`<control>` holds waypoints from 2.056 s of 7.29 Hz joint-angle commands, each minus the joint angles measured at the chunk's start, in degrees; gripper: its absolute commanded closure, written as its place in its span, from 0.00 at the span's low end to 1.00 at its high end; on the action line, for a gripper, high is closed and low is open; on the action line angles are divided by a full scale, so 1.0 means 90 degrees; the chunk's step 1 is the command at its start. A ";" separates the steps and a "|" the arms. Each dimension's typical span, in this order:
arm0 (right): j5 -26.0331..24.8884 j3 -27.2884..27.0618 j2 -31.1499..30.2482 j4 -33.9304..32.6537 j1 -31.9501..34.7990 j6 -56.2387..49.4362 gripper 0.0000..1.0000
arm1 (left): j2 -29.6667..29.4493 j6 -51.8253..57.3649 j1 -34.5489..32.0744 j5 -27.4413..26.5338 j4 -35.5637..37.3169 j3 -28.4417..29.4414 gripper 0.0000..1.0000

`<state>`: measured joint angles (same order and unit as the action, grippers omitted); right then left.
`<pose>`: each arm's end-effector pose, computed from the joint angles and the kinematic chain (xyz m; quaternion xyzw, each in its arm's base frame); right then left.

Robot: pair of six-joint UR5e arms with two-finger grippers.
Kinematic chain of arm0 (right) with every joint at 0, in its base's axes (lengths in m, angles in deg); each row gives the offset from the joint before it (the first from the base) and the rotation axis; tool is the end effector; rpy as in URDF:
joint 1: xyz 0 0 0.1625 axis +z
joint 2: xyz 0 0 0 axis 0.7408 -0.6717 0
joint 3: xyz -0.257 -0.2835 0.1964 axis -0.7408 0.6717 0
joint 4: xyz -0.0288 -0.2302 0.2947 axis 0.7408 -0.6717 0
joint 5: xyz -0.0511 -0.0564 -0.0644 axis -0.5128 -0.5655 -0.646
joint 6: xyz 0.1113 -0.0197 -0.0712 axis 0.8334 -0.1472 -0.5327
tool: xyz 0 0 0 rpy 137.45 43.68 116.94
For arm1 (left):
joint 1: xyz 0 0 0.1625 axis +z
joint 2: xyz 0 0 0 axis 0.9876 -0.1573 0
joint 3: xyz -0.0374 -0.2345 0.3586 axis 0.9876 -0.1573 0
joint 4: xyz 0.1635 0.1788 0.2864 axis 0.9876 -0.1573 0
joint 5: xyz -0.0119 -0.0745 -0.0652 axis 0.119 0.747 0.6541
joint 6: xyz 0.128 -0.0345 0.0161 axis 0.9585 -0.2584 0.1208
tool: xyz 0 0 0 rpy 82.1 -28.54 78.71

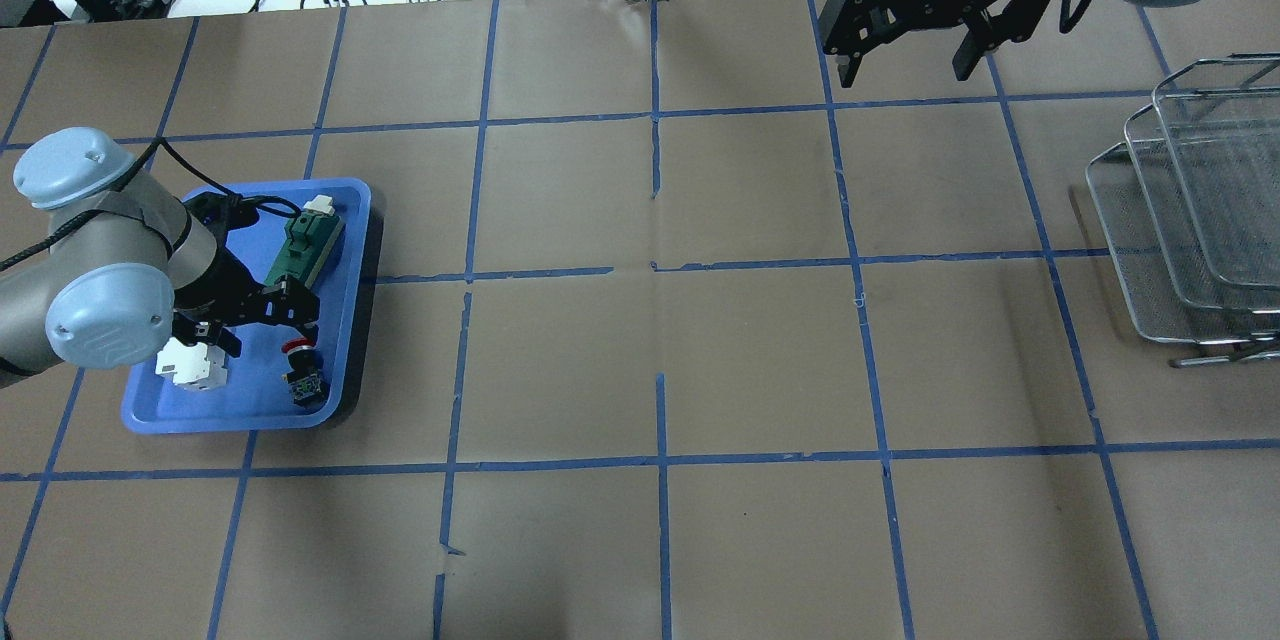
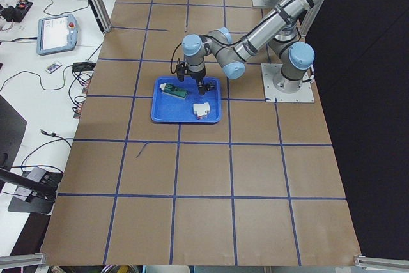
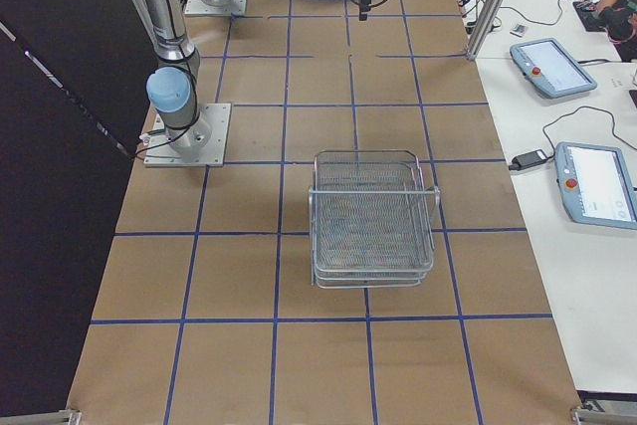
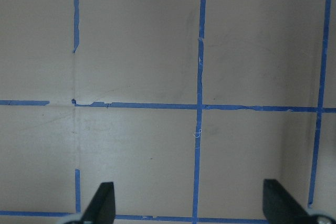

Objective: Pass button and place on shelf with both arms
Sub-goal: 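Close the left gripper on the red push button's black base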

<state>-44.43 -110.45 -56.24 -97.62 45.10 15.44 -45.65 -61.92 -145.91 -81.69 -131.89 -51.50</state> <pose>0.1619 -0.4989 0.4803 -0.0170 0.9994 -0.0273 0.0124 0.0627 -0.4443 0.2002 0.0813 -0.9941 -0.0696 0.0177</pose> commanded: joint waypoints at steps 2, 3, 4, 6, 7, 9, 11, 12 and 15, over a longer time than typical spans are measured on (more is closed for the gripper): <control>0.0000 0.0000 0.0000 0.0000 0.0000 -0.0002 0.00 | 0.0069 0.0020 0.0021 0.0009 -0.0012 -0.0191 0.02; 0.0000 0.0000 0.0000 0.0010 0.0000 0.0008 0.00 | 0.0089 0.0049 0.0031 0.0000 0.0018 -0.0357 0.02; 0.0000 0.0000 0.0000 0.0010 0.0000 0.0008 0.00 | 0.0089 0.0059 0.0031 -0.0010 0.0028 -0.0359 0.02; 0.0000 0.0000 0.0000 0.0000 0.0000 -0.0002 0.00 | 0.0079 0.0059 0.0040 -0.0010 0.0008 -0.0417 0.04; 0.0000 0.0000 0.0000 0.0000 0.0000 0.0008 0.00 | 0.0060 0.0059 0.0040 -0.0001 -0.0001 -0.0427 0.06; 0.0010 0.0000 0.0000 -0.0010 0.0000 -0.0002 0.00 | 0.0030 0.0069 0.0050 -0.0010 -0.0011 -0.0446 0.06; 0.0010 0.0000 -0.0010 0.0010 0.0000 0.0008 0.00 | 0.0030 0.0137 0.0176 0.0009 -0.0011 -0.0515 0.07; 0.0010 0.0000 0.0000 0.0000 0.0000 -0.0002 0.00 | 0.0030 0.0186 0.0216 0.0019 -0.0011 -0.0524 0.07; 0.0000 0.0000 0.0000 0.0010 -0.0019 -0.0002 0.00 | 0.0069 0.0127 0.0216 0.0009 0.0018 -0.0710 0.12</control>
<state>-44.40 -110.45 -56.24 -97.56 45.06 15.42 -45.22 -60.80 -144.01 -81.54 -131.88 -57.50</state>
